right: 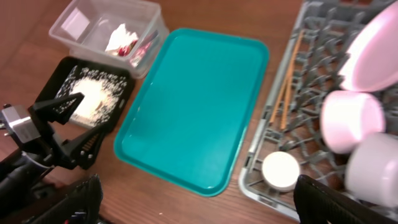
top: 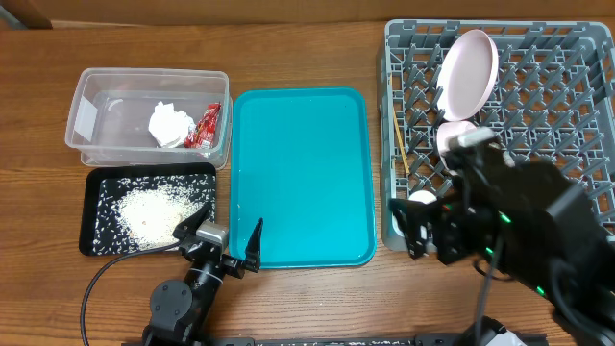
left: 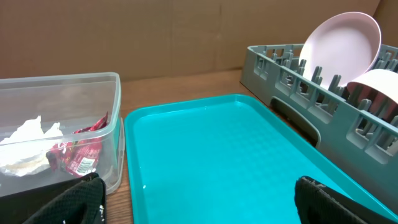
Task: Sort waste into correct bins and load items into the dishwasher
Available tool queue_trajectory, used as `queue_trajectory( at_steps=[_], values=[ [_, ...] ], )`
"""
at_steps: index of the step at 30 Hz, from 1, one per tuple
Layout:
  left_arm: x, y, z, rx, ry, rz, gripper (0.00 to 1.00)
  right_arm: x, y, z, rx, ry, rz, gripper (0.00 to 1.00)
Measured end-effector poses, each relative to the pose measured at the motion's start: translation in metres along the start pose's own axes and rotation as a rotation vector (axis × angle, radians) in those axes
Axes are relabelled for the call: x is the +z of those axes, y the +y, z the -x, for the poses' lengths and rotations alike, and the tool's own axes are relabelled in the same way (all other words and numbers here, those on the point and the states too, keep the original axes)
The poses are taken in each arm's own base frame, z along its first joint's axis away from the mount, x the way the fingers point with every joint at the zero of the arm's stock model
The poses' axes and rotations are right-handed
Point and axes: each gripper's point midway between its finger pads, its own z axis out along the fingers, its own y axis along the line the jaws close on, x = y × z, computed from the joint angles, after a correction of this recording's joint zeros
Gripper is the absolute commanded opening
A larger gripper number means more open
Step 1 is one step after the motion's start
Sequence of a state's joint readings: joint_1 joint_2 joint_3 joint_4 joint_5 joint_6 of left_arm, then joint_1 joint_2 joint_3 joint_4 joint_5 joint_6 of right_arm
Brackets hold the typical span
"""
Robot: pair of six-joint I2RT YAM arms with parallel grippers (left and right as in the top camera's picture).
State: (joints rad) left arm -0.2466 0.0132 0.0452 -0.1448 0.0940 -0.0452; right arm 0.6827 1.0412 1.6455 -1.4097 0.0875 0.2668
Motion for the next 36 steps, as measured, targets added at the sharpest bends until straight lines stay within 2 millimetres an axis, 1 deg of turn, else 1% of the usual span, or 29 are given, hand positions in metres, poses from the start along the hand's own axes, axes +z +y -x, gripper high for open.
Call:
queue_trajectory(
  at_steps=[3, 5, 6, 7, 8, 10, 12, 14, 16, 17, 20, 22, 24, 26, 27, 30, 31, 34, 36],
  values=[
    [0.000, 0.000, 0.000, 0.000, 0.000, 0.000, 1.00, -0.023, -0.013, 0.003, 0.003, -0.091, -0.041, 1.00],
    [0.000, 0.000, 0.000, 0.000, 0.000, 0.000, 1.00, -0.041, -0.020, 0.009, 0.014, -0.175, -0.060, 1.00],
    [0.000, 0.000, 0.000, 0.000, 0.000, 0.000, 1.00, -0.059, -0.028, 0.022, 0.040, -0.289, -0.075, 1.00],
    [0.000, 0.000, 0.000, 0.000, 0.000, 0.000, 1.00, -0.068, -0.031, 0.029, 0.060, -0.351, -0.076, 1.00],
    [0.000, 0.000, 0.000, 0.000, 0.000, 0.000, 1.00, -0.077, -0.038, 0.037, 0.092, -0.427, -0.096, 1.00],
    [0.000, 0.000, 0.000, 0.000, 0.000, 0.000, 1.00, -0.088, -0.053, 0.044, 0.143, -0.534, -0.139, 1.00],
    [0.000, 0.000, 0.000, 0.000, 0.001, 0.000, 1.00, -0.089, -0.066, 0.044, 0.180, -0.598, -0.180, 1.00],
    [0.000, 0.000, 0.000, 0.000, 0.001, 0.000, 1.00, -0.079, -0.081, 0.034, 0.213, -0.627, -0.221, 1.00],
    [0.000, 0.000, 0.000, 0.000, 0.000, 0.000, 1.00, -0.060, -0.095, 0.019, 0.239, -0.617, -0.255, 1.00],
    [0.000, 0.000, 0.000, 0.000, -0.001, 0.000, 1.00, -0.044, -0.102, 0.007, 0.252, -0.602, -0.265, 1.00],
    [0.000, 0.000, 0.000, 0.000, 0.000, 0.000, 1.00, -0.010, -0.117, -0.019, 0.275, -0.589, -0.263, 1.00],
    [0.000, 0.000, 0.000, 0.000, 0.000, 0.000, 1.00, 0.008, -0.121, -0.033, 0.276, -0.601, -0.241, 1.00],
    [0.000, 0.000, 0.000, 0.000, -0.001, 0.000, 1.00, 0.024, -0.123, -0.045, 0.262, -0.647, -0.210, 1.00],
    [0.000, 0.000, 0.000, 0.001, -0.002, 0.000, 1.00, 0.036, -0.122, -0.056, 0.247, -0.674, -0.179, 1.00],
    [0.000, 0.000, 0.000, 0.000, -0.001, 0.000, 1.00, 0.046, -0.123, -0.066, 0.242, -0.678, -0.169, 1.00],
    [0.000, 0.000, 0.000, 0.000, 0.000, 0.000, 1.00, 0.067, -0.125, -0.085, 0.236, -0.679, -0.151, 1.00],
    [0.000, 0.000, 0.000, 0.000, -0.001, 0.000, 1.00, 0.076, -0.127, -0.093, 0.234, -0.678, -0.145, 1.00],
    [0.000, 0.000, 0.000, 0.000, -0.001, 0.000, 1.00, 0.091, -0.130, -0.102, 0.222, -0.707, -0.131, 1.00],
    [0.000, 0.000, 0.000, 0.000, -0.001, 0.000, 1.00, 0.097, -0.132, -0.102, 0.215, -0.732, -0.126, 1.00]
  ],
)
